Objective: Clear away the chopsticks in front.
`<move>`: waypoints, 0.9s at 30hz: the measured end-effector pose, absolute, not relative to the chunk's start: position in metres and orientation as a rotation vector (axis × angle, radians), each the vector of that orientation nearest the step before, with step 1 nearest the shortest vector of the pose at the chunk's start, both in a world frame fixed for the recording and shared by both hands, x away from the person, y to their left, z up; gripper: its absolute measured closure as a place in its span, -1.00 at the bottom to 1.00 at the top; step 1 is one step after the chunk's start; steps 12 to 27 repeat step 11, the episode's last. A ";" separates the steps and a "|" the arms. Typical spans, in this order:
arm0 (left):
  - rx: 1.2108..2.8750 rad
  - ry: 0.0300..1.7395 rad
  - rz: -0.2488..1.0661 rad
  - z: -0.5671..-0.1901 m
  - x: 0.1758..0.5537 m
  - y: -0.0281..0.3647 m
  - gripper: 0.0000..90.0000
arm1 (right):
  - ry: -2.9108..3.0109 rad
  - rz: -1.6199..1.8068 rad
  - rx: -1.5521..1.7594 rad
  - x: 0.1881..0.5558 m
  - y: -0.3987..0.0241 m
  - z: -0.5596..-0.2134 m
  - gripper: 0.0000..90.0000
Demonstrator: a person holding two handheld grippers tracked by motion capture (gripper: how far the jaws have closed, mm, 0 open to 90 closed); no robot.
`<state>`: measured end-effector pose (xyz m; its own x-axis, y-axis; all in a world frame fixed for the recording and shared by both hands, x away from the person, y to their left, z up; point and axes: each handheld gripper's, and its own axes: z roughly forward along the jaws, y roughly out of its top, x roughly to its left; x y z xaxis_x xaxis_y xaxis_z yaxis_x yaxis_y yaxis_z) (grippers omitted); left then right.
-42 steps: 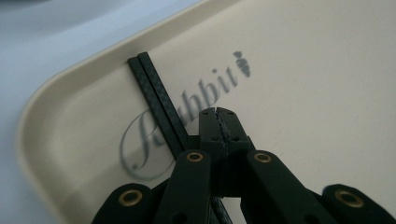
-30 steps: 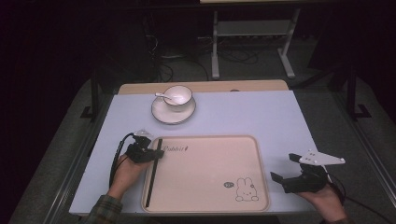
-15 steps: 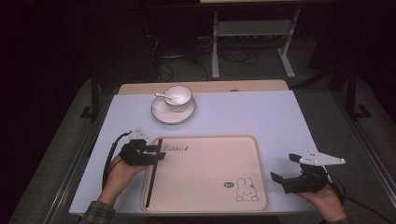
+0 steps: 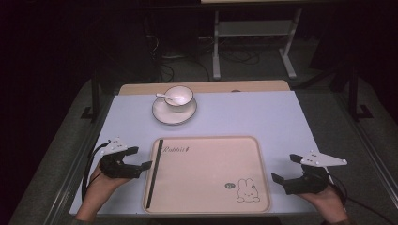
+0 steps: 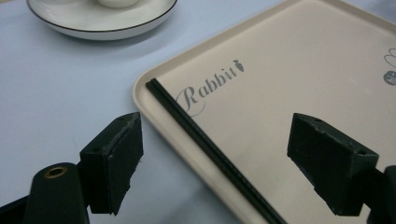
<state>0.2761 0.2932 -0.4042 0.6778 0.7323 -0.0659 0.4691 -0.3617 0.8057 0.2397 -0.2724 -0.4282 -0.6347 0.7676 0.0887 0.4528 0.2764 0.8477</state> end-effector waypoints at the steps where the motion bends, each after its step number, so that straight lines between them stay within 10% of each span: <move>1: 2.023 0.927 0.403 -0.405 0.274 0.296 -0.61 | 2.213 1.298 1.110 0.240 -0.272 -0.428 -1.00; 27: 2.000 0.934 0.420 -0.407 0.267 0.301 -0.61 | 2.209 1.303 1.097 0.239 -0.271 -0.427 -1.00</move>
